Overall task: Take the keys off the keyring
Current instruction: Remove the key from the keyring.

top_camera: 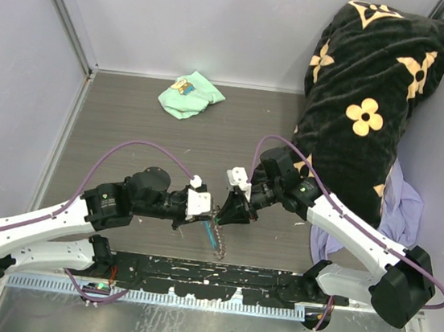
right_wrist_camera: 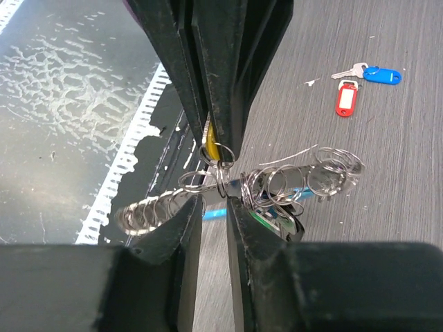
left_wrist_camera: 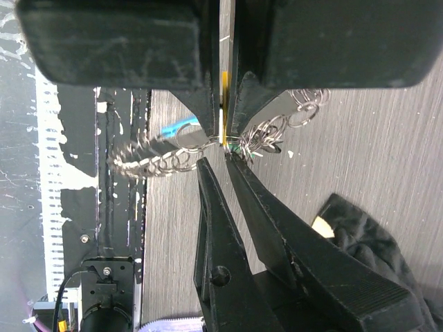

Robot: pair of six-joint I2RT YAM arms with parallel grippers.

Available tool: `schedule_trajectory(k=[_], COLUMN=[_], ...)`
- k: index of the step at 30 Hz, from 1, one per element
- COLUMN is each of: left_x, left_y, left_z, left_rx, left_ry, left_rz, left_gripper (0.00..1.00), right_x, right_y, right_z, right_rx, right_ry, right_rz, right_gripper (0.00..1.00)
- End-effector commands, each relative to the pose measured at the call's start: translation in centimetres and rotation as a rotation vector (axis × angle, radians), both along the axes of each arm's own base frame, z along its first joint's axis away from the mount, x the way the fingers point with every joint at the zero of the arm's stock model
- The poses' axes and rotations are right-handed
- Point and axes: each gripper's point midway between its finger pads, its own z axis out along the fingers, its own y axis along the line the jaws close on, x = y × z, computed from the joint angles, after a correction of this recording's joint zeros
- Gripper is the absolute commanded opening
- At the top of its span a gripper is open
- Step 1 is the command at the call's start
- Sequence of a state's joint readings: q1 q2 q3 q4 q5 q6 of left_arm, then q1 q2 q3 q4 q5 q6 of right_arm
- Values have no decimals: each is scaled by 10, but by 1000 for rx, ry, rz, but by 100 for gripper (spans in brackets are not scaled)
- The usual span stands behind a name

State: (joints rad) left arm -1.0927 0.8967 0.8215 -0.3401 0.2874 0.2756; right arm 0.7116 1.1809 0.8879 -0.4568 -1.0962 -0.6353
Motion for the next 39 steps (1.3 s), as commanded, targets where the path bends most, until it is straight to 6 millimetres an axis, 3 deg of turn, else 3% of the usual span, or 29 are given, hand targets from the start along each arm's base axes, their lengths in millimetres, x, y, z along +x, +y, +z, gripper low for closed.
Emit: schedule_trajectory(k=[1,39], left_x=[2,3], left_y=[-12,-15], left_z=[46,48], left_rx=[-150,-148], left_ry=[-57,-47], left_rz=[-14,-14], left_gripper=[0,0], right_x=[5,9], right_y=[6,10], right_z=[9,14], right_rx=[32,36], right_ry=[-18,11], right_rz=[-18,-47], right_gripper=[28,32])
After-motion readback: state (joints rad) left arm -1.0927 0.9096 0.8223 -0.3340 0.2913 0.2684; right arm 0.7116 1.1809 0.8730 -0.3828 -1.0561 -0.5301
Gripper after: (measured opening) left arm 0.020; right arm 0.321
